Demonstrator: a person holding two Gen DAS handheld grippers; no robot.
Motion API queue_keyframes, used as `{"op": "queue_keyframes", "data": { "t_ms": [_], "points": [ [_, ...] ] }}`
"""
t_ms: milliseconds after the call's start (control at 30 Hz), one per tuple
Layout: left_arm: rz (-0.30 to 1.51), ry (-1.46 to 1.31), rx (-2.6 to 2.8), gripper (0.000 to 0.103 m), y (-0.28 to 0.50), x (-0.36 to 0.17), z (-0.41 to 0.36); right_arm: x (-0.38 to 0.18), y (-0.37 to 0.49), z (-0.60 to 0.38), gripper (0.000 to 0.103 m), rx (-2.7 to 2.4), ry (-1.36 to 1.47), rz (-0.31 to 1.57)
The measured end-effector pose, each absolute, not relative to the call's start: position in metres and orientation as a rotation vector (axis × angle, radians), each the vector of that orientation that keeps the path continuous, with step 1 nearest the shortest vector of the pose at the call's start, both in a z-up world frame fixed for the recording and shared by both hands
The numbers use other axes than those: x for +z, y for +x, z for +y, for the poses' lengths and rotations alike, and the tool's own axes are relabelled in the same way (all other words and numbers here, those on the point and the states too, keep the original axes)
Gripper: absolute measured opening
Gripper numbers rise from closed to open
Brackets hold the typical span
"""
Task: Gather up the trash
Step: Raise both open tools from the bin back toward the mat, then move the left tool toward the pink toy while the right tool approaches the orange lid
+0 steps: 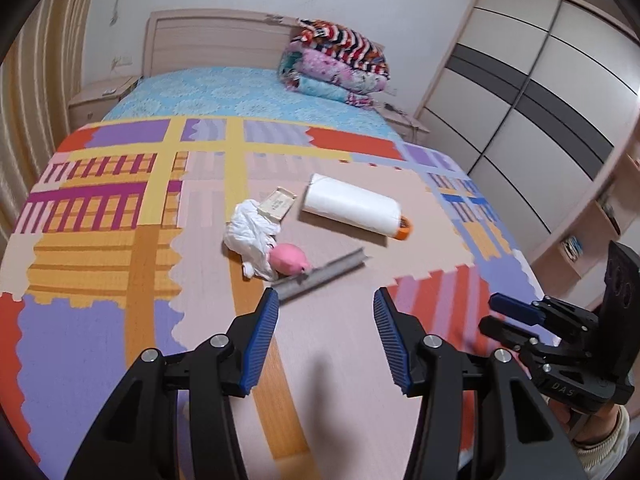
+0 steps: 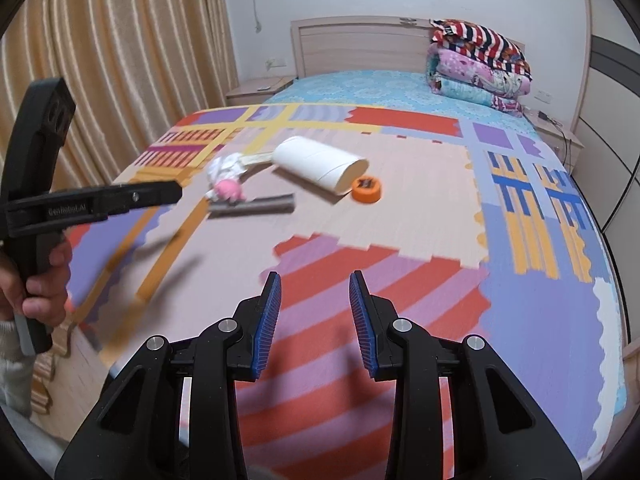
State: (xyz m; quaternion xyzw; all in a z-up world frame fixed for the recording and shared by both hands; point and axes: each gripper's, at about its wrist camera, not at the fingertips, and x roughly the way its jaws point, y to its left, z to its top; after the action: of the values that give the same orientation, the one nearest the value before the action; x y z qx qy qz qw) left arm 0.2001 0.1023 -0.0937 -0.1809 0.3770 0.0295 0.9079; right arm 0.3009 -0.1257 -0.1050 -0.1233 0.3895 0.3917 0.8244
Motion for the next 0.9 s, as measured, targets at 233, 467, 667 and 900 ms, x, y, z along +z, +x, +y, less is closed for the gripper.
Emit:
{"op": "queue_keyframes", "data": {
  "t_ms": [233,467,667,900],
  "points": [
    [0.790,-0.422,0.092,0.048,0.224,-0.108,0.116,-0.114,0.339,-0.115,0.035,0.805,-0.224,0.854],
    [0.812,-0.450,0.105,0.046,0.242,-0.122,0.124,-0.119,0.367,-0.101,0.035,0.798,-0.201,0.865],
    [0.832,-0.464,0.116,0.044,0.250,-0.132,0.129,-0.127,0.387,-0.087,0.035,0.784,-0.215,0.886],
    [0.834,-0.455,0.106,0.038,0.255,-0.135,0.131,-0.140,0.402,-0.077,0.035,0.760,-0.235,0.908]
  ]
}}
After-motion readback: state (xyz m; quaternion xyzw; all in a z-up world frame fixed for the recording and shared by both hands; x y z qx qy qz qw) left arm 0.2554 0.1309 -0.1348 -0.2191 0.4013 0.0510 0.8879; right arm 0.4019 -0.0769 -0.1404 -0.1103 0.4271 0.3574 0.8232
